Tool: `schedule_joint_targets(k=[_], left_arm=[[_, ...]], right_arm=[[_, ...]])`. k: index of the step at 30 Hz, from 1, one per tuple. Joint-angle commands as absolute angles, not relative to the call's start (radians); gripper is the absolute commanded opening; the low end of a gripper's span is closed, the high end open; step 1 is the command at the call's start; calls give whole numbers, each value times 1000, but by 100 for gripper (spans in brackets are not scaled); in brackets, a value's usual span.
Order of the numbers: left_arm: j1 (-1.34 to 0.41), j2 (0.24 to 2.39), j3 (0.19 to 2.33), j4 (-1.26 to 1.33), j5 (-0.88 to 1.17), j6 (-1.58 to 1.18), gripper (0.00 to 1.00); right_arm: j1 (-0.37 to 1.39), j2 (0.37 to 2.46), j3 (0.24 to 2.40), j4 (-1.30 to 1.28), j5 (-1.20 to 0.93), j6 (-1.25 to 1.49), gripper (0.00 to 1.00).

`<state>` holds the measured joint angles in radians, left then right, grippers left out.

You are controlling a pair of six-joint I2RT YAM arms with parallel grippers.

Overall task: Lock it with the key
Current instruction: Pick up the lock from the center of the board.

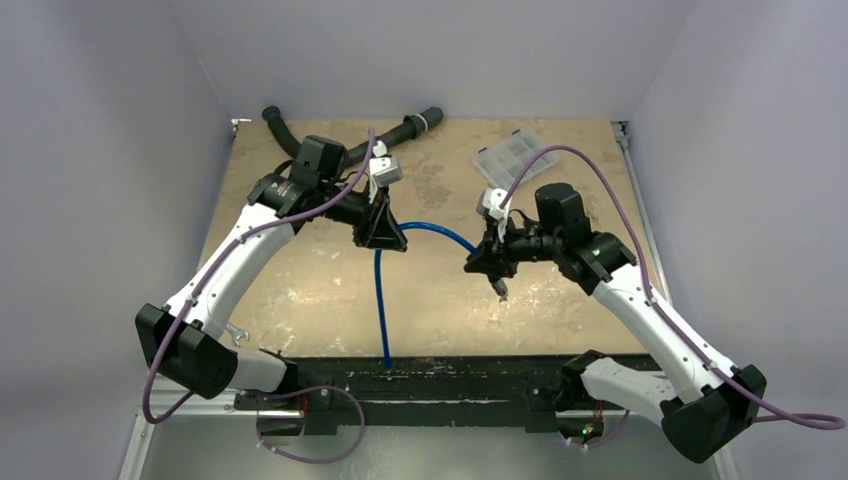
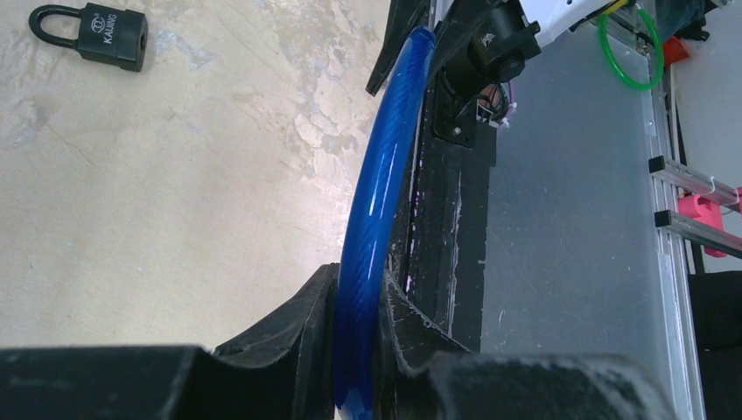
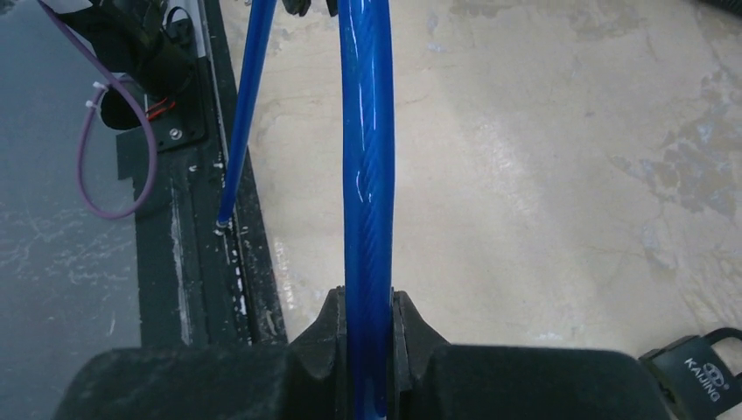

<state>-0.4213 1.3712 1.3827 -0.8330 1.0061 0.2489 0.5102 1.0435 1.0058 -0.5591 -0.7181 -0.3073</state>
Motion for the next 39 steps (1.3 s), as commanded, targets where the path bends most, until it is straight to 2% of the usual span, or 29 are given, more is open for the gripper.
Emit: schedule_joint_targets(k=[1,10,15,24,26,28,33,36,39], left_arm=[[-397,1288,1475,-509,1047,201,0],[-445,1283,1638,-524,1106,33,0],[-459,1289,1650,-232,1203,-320,0],[-465,1373,1771,-163,1182,-412,0],[-503,1356,1702,-192,1205,-389,0],[-529,1292,1546,-250,1205,-327,0],[-578,1157,1141,-160,1163,-393,0],[-578,1134,1056,-132,1169,-456,0],[-576,1139,1110,-108,1158,-453,0]], right_arm=[[513,1014,1033,-542,-736,-308,0],[513,915,956,-339,-656,-252,0],[514,891,955,-324,-672,-249,0],[513,866,952,-282,-631,-197,0],[513,874,953,-297,-650,-202,0],[514,881,944,-321,-655,-221,0],[513,887,893,-392,-671,-283,0],[514,881,858,-418,-682,-311,0],[513,883,848,-419,-684,-317,0]])
